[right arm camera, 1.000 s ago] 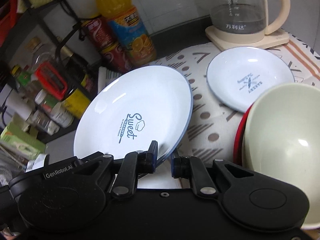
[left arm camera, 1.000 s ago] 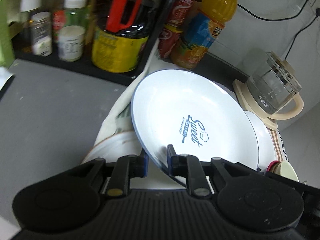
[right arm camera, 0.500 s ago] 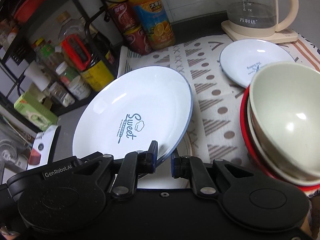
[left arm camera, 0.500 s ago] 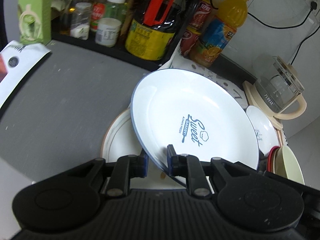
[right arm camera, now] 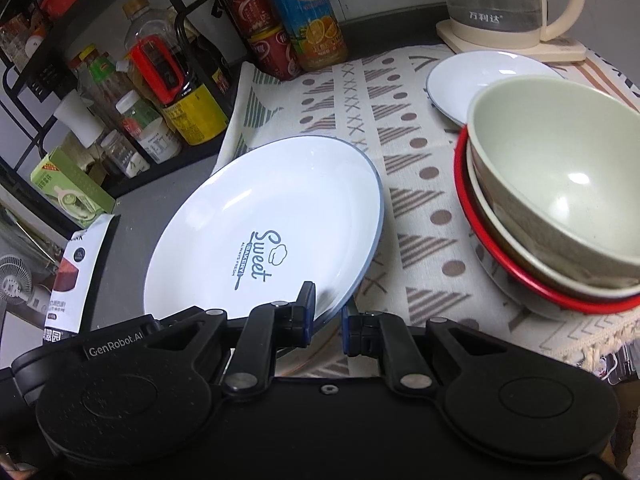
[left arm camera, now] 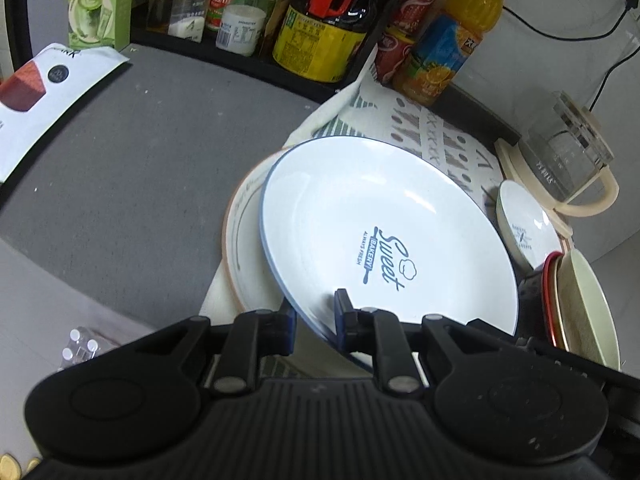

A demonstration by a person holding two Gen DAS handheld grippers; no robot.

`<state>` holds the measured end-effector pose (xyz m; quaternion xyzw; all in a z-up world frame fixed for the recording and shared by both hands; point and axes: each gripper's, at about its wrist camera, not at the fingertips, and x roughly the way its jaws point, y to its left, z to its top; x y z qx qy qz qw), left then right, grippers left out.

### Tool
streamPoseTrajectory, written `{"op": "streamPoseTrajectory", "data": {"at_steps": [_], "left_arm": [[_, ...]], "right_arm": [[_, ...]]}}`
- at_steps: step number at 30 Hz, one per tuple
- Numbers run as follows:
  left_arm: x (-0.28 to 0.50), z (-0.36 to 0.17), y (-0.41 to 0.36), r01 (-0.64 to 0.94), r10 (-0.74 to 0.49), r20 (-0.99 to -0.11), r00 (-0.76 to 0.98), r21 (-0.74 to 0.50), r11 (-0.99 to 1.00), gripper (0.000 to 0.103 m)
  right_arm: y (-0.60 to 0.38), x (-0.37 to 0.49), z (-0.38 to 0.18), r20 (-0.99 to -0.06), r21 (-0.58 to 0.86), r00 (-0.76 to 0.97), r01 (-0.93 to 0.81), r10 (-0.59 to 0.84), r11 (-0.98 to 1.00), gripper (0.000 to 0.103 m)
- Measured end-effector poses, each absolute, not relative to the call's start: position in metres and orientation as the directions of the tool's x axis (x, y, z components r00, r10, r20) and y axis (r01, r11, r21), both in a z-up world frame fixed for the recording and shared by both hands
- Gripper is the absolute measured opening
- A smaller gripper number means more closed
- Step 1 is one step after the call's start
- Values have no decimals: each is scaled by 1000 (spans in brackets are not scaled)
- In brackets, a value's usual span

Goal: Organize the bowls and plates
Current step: 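Lift the 'Sweet' plate and carry it over the large white plate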

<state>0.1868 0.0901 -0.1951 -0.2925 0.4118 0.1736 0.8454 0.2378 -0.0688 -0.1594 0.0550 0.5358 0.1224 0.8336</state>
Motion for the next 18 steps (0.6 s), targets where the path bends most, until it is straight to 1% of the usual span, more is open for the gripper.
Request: {"op": "streamPoseTrajectory", "data": {"at_steps": [3,11,12,13,15,18], "left_arm": [[185,-198,89,-541,50,-805,591,-350,765,17],[187,-203,91,-544,21,-821,571,-359,759,18],[188,-203,92,-538,11,-823,567,-361,762,18],[190,-204,94,-523,-13,-826,563,-369,768,21],[193,-203,96,-512,-38,-835,549,-372,774,23],[197,-202,105,-506,-97,-848,522,-399,765,23]], "right_arm": [[-73,237,-162,-886,240,378,-123,269,963,12],[-73,238,-163,-887,239,373,-130,271,962,12],[-73,239,-163,-888,245,369,-121,273,962,12],[-73,240,-164,-890,244,368,-115,270,963,12],[-74,242,-164,-890,251,366,-104,272,962,12],[-74,243,-165,-892,259,360,-92,275,961,12]]}}
